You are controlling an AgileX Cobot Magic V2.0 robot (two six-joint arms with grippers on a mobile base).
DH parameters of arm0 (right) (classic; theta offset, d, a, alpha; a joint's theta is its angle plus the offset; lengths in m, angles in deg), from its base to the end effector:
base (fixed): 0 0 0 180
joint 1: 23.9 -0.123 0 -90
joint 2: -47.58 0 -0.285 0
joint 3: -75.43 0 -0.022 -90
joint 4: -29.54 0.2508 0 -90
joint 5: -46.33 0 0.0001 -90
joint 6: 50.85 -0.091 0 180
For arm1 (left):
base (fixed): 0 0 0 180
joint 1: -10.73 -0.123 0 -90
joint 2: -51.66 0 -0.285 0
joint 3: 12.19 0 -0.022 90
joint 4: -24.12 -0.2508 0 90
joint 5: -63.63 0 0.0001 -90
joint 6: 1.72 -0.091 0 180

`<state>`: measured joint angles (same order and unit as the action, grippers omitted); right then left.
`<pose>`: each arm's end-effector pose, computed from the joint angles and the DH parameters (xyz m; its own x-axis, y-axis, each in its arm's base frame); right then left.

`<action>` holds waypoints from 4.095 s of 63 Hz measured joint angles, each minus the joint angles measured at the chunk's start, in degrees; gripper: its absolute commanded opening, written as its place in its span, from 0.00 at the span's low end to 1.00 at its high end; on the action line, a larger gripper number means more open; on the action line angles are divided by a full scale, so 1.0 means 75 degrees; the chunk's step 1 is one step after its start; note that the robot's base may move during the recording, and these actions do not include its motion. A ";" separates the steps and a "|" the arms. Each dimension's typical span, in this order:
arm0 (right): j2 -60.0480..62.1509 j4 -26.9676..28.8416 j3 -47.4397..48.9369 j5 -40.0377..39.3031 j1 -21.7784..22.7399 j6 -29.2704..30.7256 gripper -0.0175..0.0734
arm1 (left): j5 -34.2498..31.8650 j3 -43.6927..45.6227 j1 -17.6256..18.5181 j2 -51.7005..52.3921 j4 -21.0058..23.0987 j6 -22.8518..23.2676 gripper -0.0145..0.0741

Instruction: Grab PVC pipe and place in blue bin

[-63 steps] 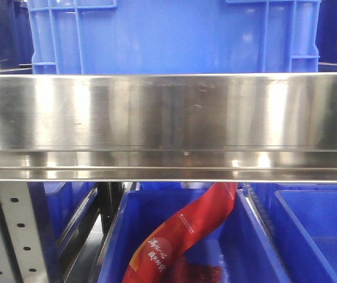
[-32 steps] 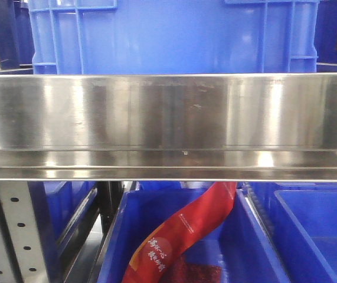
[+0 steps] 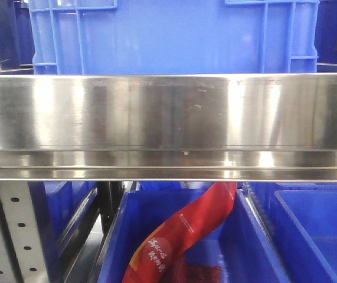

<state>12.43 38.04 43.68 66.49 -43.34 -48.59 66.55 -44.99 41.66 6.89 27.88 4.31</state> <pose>0.0737 0.0309 0.4106 0.0135 0.1104 -0.9938 -0.3836 0.9184 0.0968 0.1093 -0.0659 0.4141 0.0519 -0.2292 -0.9720 0.5334 0.8292 -0.1671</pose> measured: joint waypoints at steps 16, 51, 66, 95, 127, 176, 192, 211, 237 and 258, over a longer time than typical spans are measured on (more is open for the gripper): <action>0.0000 0.0000 0.0000 0.0000 0.0000 0.0000 0.01 | 0.0003 -0.0016 0.0000 0.0000 0.0000 0.0000 0.04; 0.0817 -0.1222 -0.1471 -0.0673 0.0386 0.0000 0.01 | -0.0003 -0.0016 0.0000 0.0000 0.0000 0.0000 0.04; 0.1436 -0.0380 -0.3730 -0.2401 0.1751 0.0000 0.01 | -0.0015 -0.0016 0.0000 0.0000 0.0000 0.0000 0.04; 0.3128 -0.0269 -0.6033 -0.3188 0.3516 0.0000 0.01 | -0.0015 -0.0016 0.0000 0.0000 0.0000 0.0000 0.04; 0.3621 -0.0471 -0.6044 -0.2688 0.3534 0.0000 0.01 | -0.0032 -0.0016 0.0000 0.0000 0.0000 0.0000 0.04; 0.3621 -0.0596 -0.6044 -0.2648 0.3534 0.0000 0.01 | -0.0032 -0.0016 0.0000 0.0000 0.0000 0.0000 0.04; 0.3621 -0.0596 -0.6044 -0.2648 0.3534 0.0000 0.01 | -0.0032 -0.0016 0.0000 0.0000 0.0000 0.0000 0.04; 0.3621 -0.0596 -0.6044 -0.2648 0.3534 0.0000 0.01 | -0.0086 -0.1604 -0.0690 0.0875 -0.0196 0.0000 0.04; 0.3621 -0.0596 -0.6044 -0.2648 0.3534 0.0000 0.01 | -0.0086 -0.5049 -0.3183 0.3747 -0.0502 0.0000 0.04; 0.3621 -0.0596 -0.6044 -0.2634 0.3534 0.0000 0.01 | -0.0024 -0.5923 -0.3450 0.4883 -0.0502 0.0000 0.04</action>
<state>39.58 33.57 -1.65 46.74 -16.83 -48.59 66.37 -89.42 15.78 43.52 24.12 4.31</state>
